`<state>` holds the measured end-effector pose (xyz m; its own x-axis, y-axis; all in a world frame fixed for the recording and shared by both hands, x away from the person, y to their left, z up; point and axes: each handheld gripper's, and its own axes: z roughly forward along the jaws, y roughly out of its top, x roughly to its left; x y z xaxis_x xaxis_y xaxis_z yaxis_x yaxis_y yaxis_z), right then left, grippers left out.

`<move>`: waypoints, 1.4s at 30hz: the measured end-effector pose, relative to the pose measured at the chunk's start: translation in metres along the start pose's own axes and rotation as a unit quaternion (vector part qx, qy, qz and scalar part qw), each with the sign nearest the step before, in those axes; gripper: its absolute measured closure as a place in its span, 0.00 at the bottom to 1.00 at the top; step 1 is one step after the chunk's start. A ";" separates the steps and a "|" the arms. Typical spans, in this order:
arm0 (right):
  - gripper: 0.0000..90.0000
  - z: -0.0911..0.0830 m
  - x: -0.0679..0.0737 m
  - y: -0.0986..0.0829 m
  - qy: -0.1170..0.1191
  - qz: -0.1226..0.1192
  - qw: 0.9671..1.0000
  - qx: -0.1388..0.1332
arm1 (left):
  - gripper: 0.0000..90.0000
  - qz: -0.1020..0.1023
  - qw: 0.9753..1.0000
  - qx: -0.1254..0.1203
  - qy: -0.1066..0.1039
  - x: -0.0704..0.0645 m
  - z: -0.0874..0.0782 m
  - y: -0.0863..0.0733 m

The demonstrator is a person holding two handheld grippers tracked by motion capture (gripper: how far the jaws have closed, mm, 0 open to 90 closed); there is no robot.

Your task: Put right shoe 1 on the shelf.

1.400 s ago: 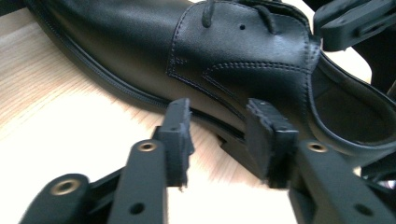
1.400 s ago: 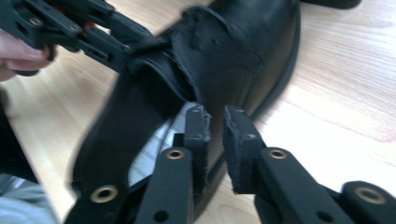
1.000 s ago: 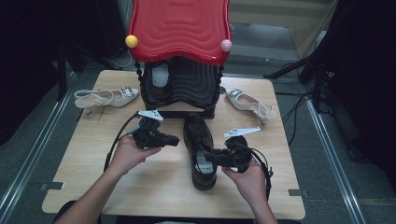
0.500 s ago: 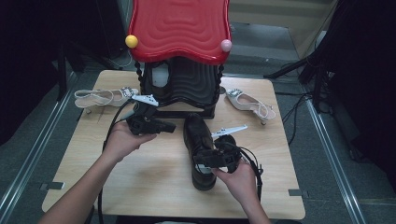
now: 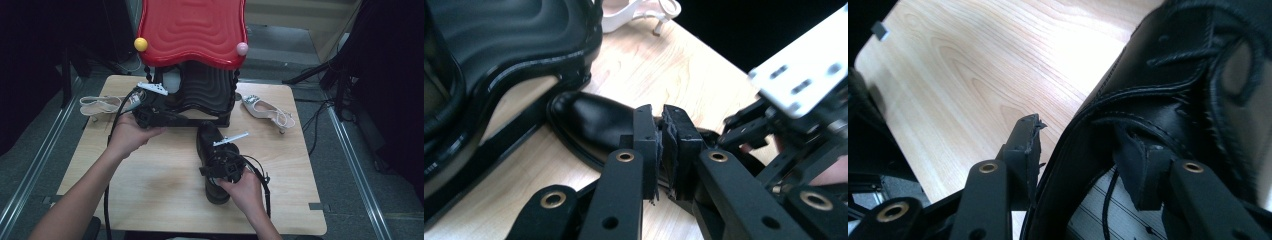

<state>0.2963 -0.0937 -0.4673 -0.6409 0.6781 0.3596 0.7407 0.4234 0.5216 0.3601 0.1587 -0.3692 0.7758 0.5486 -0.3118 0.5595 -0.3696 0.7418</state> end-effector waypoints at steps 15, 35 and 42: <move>0.67 0.021 0.004 0.000 -0.014 0.012 0.999 0.029 | 0.95 0.015 0.999 -0.022 0.026 0.000 -0.030 0.043; 0.95 0.001 -0.007 -0.003 -0.011 0.004 1.000 0.026 | 1.00 0.039 0.996 -0.033 0.076 0.003 -0.055 0.091; 0.97 -0.015 -0.017 -0.004 -0.008 0.005 1.000 0.018 | 1.00 0.036 0.995 -0.041 0.087 0.006 -0.067 0.113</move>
<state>0.3010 -0.1160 -0.4634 -0.6302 0.6921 0.3519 0.7542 0.4381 0.4891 0.4083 0.1702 -0.2479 0.7464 0.6475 -0.1537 0.4734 -0.3542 0.8065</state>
